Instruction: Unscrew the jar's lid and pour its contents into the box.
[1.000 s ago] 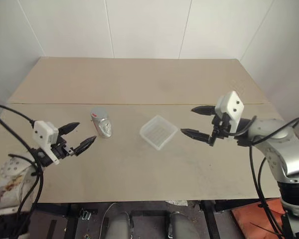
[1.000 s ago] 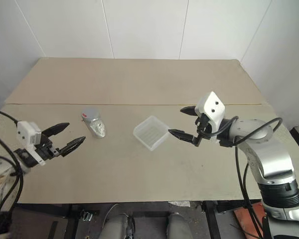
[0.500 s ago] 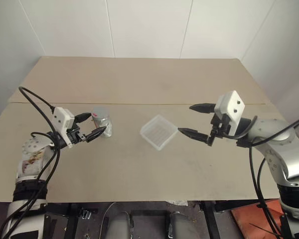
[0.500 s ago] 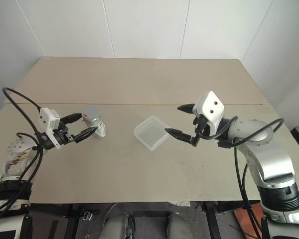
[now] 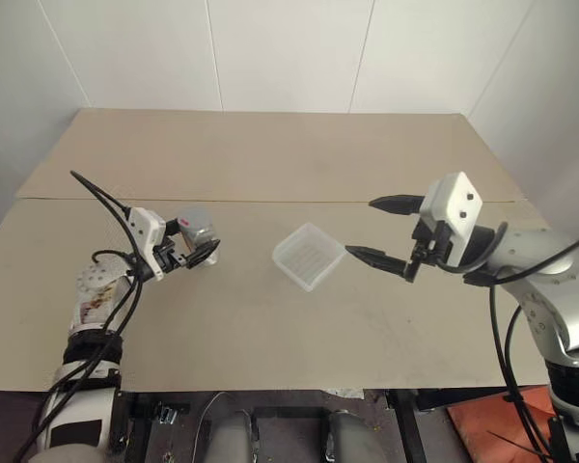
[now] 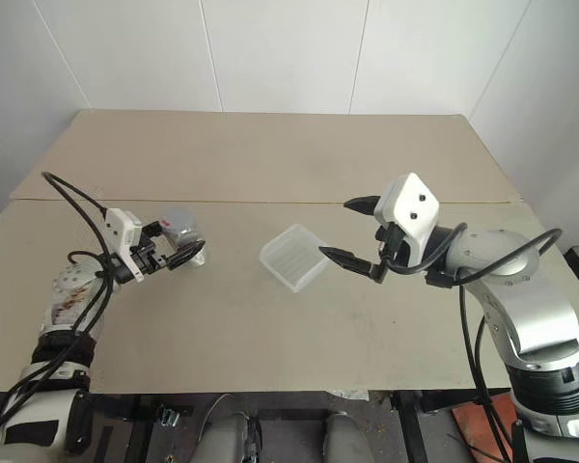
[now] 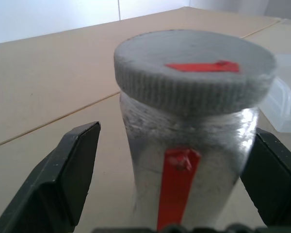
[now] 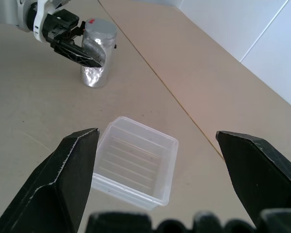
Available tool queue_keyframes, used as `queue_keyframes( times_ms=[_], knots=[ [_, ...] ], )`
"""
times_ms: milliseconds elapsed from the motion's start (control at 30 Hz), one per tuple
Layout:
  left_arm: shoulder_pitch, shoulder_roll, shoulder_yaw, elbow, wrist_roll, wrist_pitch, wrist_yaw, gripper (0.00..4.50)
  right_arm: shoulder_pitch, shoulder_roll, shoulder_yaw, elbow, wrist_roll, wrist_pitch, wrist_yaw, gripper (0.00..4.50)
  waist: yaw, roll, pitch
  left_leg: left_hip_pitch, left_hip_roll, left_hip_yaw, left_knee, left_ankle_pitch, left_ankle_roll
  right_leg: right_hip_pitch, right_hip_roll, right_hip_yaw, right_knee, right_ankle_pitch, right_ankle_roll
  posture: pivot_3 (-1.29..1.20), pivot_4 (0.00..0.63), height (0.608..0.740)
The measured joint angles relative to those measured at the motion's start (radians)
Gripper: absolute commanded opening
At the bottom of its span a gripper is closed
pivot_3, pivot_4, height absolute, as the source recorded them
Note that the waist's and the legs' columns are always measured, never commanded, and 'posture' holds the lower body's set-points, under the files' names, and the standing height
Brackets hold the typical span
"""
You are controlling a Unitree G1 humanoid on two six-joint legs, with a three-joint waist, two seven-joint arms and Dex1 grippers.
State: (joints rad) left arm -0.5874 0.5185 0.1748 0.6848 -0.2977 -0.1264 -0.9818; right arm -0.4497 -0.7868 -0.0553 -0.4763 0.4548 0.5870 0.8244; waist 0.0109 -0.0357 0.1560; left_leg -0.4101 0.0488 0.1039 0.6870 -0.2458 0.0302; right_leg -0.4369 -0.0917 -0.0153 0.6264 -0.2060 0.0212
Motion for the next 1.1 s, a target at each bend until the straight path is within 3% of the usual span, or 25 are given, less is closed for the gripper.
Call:
queue_keyframes(
  times_ms=[100, 167, 400, 533, 700, 900, 1100],
  knots=[
    [-0.026, -0.022, 0.0, 0.049, 0.005, -0.035, 0.008, 4.48, 0.0, 0.0, 0.0, -0.011, 0.0, 0.009, -0.001, 4.5, 0.0, 0.0, 0.0, 0.0, 0.0, 0.0, 0.0, 0.0, 0.0, 0.0, 0.0, 0.0, 0.0, 0.0, 0.0, 0.0, 0.15, 0.74],
    [-0.047, -0.037, 0.0, 0.082, 0.009, -0.062, 0.012, 4.09, 0.0, 0.0, 0.0, -0.016, 0.0, 0.01, -0.003, 4.5, 0.0, 0.0, 0.0, 0.0, 0.0, 0.0, 0.0, 0.0, 0.0, 0.0, 0.0, 0.0, 0.0, 0.0, 0.0, 0.0, 0.15, 0.74],
    [-0.063, -0.051, 0.001, 0.125, 0.021, -0.114, 0.007, 1.93, -0.001, 0.002, 0.0, -0.042, 0.001, 0.015, -0.03, 4.5, -0.002, 0.0, 0.0, 0.0, 0.0, 0.0, 0.0, 0.0, 0.0, 0.0, 0.0, 0.0, 0.0, 0.0, 0.0, 0.0, 0.15, 0.74],
    [-0.047, -0.044, 0.0, 0.094, 0.021, -0.106, -0.016, 1.93, -0.006, 0.022, 0.005, -0.046, 0.001, 0.016, -0.043, 4.5, -0.003, 0.0, 0.0, 0.0, 0.0, 0.0, 0.0, 0.0, 0.0, 0.0, 0.0, 0.0, 0.0, 0.0, 0.0, 0.0, 0.15, 0.74],
    [0.014, 0.01, -0.02, -0.116, -0.011, 0.047, -0.089, 1.93, -0.055, 0.083, 0.054, -0.04, 0.001, 0.018, -0.047, 4.5, -0.012, 0.0, 0.0, -0.001, 0.001, -0.001, 0.0, 0.0, 0.0, -0.001, 0.0, 0.0, 0.001, 0.0, 0.0, 0.0, 0.15, 0.74],
    [0.03, 0.148, -0.047, -0.489, -0.156, 0.367, -0.224, 1.93, -0.224, 0.208, 0.099, -0.001, 0.083, 0.091, -0.052, 4.5, -0.023, 0.0, 0.0, -0.001, 0.001, -0.007, 0.0, 0.0, -0.001, -0.001, 0.0, 0.001, 0.002, 0.0, 0.0, 0.0, 0.15, 0.74],
    [-0.038, 0.159, -0.103, -0.551, -0.241, 0.48, -0.359, 1.93, -0.403, 0.326, 0.154, 0.069, 0.177, 0.258, -0.094, 4.5, -0.021, 0.0, 0.0, -0.001, 0.0, -0.005, 0.001, 0.001, -0.001, -0.001, 0.001, 0.0, 0.003, 0.0, 0.0, 0.0, 0.15, 0.74]
  ],
)
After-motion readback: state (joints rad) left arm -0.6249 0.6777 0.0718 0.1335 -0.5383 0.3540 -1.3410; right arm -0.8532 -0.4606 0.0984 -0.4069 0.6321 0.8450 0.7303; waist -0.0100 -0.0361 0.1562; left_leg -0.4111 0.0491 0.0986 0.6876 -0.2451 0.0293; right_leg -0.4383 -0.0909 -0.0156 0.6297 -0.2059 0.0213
